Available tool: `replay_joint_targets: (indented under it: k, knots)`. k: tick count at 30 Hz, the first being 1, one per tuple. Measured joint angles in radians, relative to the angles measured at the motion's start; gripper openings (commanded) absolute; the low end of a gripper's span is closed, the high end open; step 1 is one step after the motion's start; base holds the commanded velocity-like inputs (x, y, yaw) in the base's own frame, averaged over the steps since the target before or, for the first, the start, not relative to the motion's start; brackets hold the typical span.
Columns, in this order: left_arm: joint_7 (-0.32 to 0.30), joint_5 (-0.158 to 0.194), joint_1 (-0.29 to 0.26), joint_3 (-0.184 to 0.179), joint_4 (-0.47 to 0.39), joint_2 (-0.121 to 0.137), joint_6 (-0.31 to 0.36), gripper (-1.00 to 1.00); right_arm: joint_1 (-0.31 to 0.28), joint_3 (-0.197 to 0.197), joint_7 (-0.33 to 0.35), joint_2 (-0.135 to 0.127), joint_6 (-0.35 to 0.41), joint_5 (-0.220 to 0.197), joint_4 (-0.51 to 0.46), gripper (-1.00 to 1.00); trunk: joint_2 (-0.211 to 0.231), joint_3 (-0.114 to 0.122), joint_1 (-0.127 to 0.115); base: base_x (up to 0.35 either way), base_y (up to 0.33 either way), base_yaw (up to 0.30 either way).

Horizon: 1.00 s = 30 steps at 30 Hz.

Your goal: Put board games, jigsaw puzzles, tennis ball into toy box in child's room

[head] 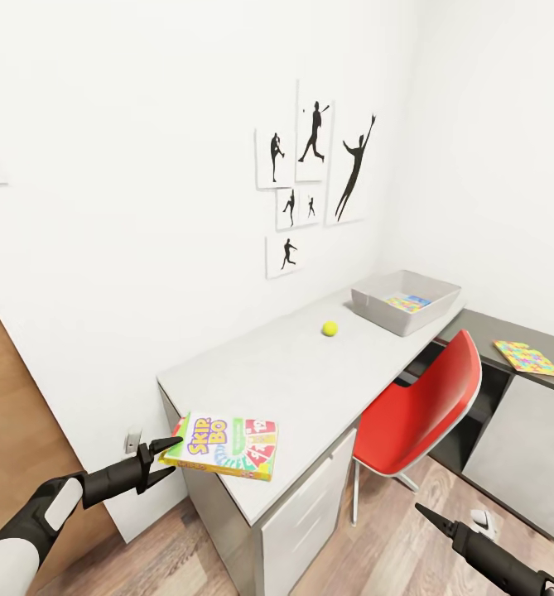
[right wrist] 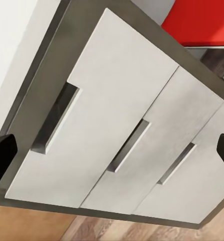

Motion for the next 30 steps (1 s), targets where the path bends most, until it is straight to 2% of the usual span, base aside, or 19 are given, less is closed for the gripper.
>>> replay_joint_targets:
  k: [30]
  knots:
    - [0.000, 0.000, 0.000, 0.000, 0.000, -0.003, 0.000, 1.00, 0.000, 0.000, 0.000, 0.000, 0.000, 0.001, 0.000, 1.00, 0.000, 0.000, 0.000, 0.000, 0.000, 0.000]
